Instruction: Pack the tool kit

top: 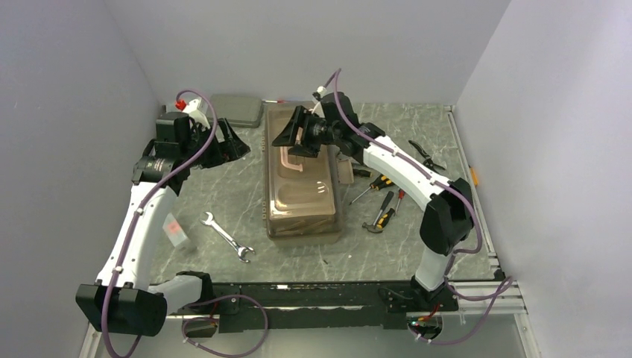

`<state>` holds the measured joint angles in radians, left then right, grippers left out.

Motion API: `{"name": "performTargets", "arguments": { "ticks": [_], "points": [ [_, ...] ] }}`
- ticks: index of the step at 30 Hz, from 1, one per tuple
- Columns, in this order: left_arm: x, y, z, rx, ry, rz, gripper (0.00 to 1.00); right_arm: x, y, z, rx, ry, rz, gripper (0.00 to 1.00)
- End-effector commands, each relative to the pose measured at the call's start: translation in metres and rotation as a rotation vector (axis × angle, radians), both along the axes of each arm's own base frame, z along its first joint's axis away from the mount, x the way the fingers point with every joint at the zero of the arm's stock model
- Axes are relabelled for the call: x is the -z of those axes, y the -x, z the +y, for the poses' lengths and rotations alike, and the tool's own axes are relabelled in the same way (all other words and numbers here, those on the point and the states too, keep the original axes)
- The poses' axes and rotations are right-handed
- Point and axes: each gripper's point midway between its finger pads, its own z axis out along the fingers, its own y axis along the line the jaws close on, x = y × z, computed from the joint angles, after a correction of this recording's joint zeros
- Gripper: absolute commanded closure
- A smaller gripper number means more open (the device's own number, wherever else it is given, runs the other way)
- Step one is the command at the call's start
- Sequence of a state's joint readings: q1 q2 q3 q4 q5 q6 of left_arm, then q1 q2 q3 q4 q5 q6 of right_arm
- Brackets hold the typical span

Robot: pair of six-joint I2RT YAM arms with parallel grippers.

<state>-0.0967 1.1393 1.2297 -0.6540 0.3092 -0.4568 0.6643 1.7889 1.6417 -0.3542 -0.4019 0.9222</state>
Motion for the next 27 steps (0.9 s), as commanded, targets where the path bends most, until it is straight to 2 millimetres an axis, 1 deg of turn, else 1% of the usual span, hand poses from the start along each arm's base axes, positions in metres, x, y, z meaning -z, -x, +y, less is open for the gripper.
{"name": "performTargets", "arguments": {
  "ticks": [1, 3, 5, 7, 12, 15, 17, 19, 22, 24, 27],
  "points": [
    [-0.013, -0.008, -0.011, 0.045, 0.057, -0.057, 0.11, -0.076, 0.036, 0.006, -0.155, -0.258, -0.055, 0.33],
    [-0.014, -0.008, -0.02, 0.077, 0.107, -0.055, 0.12, -0.074, 0.033, -0.001, -0.142, -0.251, -0.06, 0.33],
    [-0.015, -0.009, -0.035, 0.123, 0.178, -0.049, 0.14, -0.072, 0.03, -0.007, -0.135, -0.25, -0.058, 0.33],
    [-0.02, -0.01, -0.05, 0.168, 0.243, -0.056, 0.15, -0.066, 0.027, -0.013, -0.124, -0.249, -0.048, 0.34],
    [-0.031, -0.013, -0.086, 0.264, 0.364, -0.049, 0.14, -0.062, 0.022, -0.028, -0.097, -0.257, -0.053, 0.34],
    [-0.028, -0.019, -0.1, 0.289, 0.391, -0.017, 0.13, -0.061, 0.023, -0.03, -0.103, -0.266, -0.046, 0.34],
    [-0.024, -0.024, -0.105, 0.291, 0.385, 0.006, 0.13, -0.061, 0.023, -0.03, -0.109, -0.277, -0.045, 0.33],
    [-0.016, -0.029, -0.099, 0.252, 0.354, 0.047, 0.14, -0.06, 0.021, -0.03, -0.109, -0.272, -0.046, 0.34],
    [-0.018, -0.033, -0.083, 0.176, 0.311, 0.015, 0.13, -0.055, 0.013, -0.035, -0.053, -0.177, -0.053, 0.33],
    [-0.018, -0.034, -0.066, 0.109, 0.295, 0.008, 0.13, -0.046, 0.009, -0.04, 0.014, -0.081, -0.038, 0.31],
    [-0.014, -0.034, -0.036, 0.021, 0.324, -0.011, 0.13, -0.037, 0.008, -0.042, 0.088, 0.0, -0.055, 0.24]
  ]
}}
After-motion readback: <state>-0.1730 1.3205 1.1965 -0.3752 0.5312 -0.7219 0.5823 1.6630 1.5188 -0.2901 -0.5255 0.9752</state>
